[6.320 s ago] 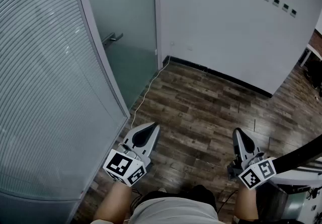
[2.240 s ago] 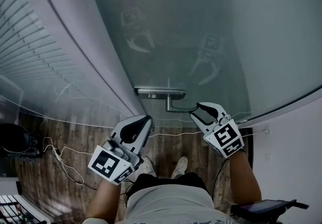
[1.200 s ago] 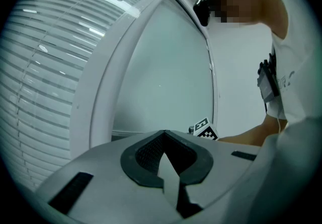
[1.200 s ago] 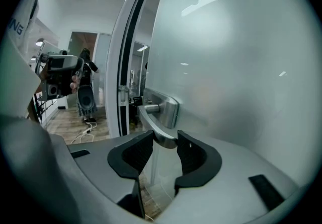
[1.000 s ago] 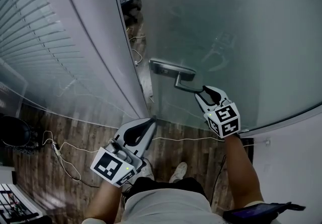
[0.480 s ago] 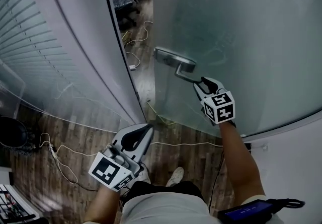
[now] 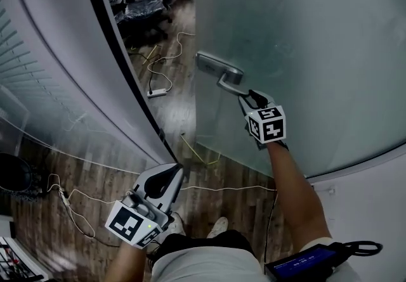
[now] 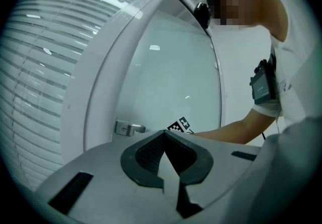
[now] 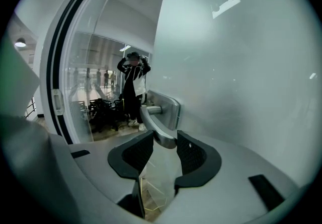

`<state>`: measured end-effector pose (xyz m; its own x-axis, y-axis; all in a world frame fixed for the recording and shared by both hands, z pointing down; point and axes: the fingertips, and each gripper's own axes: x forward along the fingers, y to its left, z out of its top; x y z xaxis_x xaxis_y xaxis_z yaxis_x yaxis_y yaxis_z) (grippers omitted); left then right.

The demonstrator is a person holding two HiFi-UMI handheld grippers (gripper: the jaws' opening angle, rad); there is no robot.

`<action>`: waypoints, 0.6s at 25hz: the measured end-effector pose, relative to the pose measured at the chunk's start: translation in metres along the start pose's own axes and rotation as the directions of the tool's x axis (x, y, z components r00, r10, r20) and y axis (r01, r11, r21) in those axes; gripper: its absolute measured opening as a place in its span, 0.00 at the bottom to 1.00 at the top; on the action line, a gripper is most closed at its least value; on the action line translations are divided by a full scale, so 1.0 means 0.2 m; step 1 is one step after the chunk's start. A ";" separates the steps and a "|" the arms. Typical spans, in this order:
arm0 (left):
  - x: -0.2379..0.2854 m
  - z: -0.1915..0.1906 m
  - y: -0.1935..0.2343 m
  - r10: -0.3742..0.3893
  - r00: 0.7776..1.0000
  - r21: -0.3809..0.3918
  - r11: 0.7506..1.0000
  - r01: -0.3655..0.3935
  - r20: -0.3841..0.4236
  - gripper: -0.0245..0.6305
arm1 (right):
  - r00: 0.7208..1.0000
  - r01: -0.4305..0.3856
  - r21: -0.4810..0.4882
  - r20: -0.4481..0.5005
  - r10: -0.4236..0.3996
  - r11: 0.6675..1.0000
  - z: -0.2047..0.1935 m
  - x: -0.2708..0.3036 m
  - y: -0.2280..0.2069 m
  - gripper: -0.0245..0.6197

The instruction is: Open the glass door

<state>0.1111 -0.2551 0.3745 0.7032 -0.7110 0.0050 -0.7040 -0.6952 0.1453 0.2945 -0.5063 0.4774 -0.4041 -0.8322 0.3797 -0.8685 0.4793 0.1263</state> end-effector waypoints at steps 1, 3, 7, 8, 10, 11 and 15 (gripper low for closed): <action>-0.02 -0.01 0.00 0.005 1.000 -0.001 1.000 -0.005 0.001 0.04 | 1.000 0.004 0.005 -0.001 -0.004 1.000 -0.01 0.02 0.00 0.26; -0.10 -0.04 0.00 0.012 1.000 0.000 1.000 -0.012 0.002 0.04 | 1.000 0.011 0.019 -0.001 -0.011 1.000 -0.01 0.03 0.04 0.26; -0.13 -0.07 -0.01 0.007 1.000 -0.003 1.000 -0.007 0.003 0.04 | 1.000 0.030 0.058 0.005 -0.031 0.998 0.00 0.04 0.00 0.26; -0.07 -0.04 0.00 0.009 1.000 -0.006 1.000 -0.009 -0.002 0.04 | 1.000 0.030 0.074 0.003 -0.031 0.997 0.03 0.06 -0.07 0.26; 0.06 0.03 0.02 0.017 1.000 -0.013 1.000 -0.017 -0.013 0.04 | 0.999 0.033 0.091 -0.005 -0.033 0.995 0.10 0.11 -0.22 0.26; 0.09 0.06 0.04 0.020 1.000 -0.017 1.000 -0.020 -0.017 0.04 | 0.999 0.036 0.092 -0.009 -0.035 0.995 0.13 0.12 -0.26 0.26; 0.06 0.10 0.05 0.019 1.000 -0.019 1.000 -0.019 -0.015 0.04 | 0.999 0.038 0.085 0.033 -0.041 0.996 0.18 -0.02 -0.21 0.26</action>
<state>0.1110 -0.2719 0.3560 0.6914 -0.7221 0.0222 -0.7151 -0.6796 0.1639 0.3218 -0.5332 0.4387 -0.3776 -0.8598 0.3436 -0.9045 0.4220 0.0620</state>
